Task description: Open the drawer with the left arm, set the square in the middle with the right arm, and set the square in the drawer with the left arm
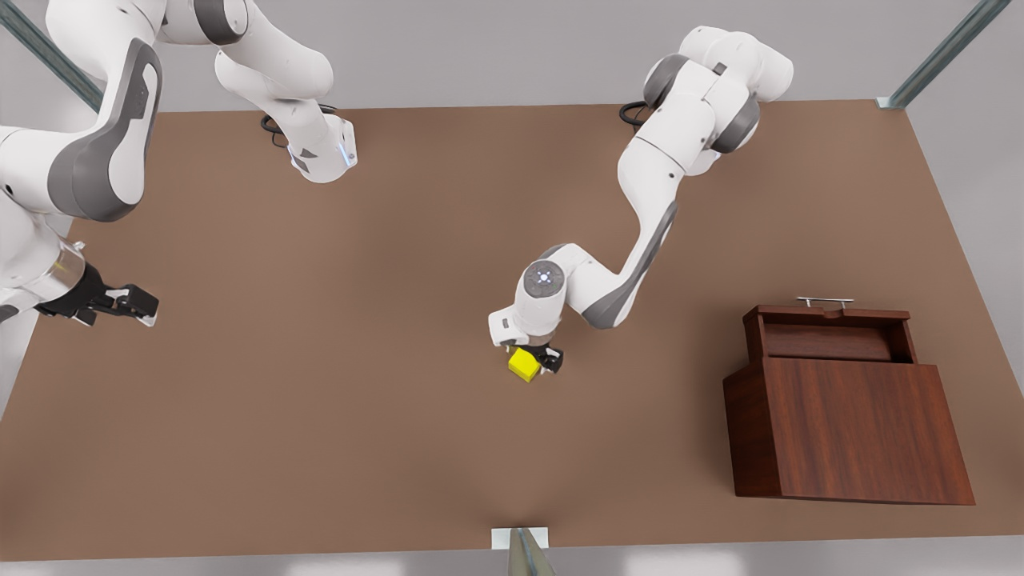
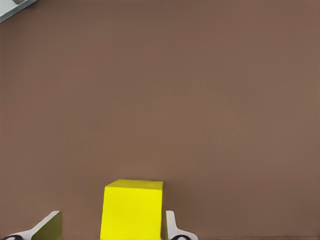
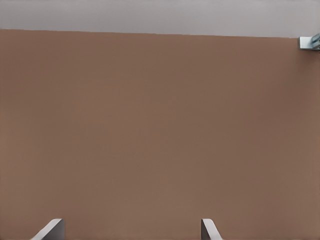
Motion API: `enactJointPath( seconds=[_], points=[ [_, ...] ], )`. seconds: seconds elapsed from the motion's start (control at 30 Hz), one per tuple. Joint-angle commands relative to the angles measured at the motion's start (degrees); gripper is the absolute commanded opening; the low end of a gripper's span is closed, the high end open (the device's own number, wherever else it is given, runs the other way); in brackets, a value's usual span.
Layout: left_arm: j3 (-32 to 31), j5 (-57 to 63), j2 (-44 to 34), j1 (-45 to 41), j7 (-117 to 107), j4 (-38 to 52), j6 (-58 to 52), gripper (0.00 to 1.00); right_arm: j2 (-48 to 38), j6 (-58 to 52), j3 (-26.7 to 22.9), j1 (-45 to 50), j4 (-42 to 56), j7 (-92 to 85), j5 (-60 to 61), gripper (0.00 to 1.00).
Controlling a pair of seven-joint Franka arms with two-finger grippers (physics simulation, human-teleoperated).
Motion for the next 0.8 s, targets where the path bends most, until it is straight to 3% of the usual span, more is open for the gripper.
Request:
enactJointPath(
  seconds=[0.0, 0.77],
  points=[
    [0.0, 0.27, 0.01, 0.0, 0.0, -0.08, 0.0, 1.0, -0.02, 0.0, 0.0, 0.09, 0.01, -0.07, 0.09, 1.0],
    [0.09, 0.0, 4.4, -0.18, 0.17, -0.95, -0.09, 1.0, -0.02, 0.09, 0.18, 0.53, -0.08, 0.02, 0.18, 1.0]
  ],
)
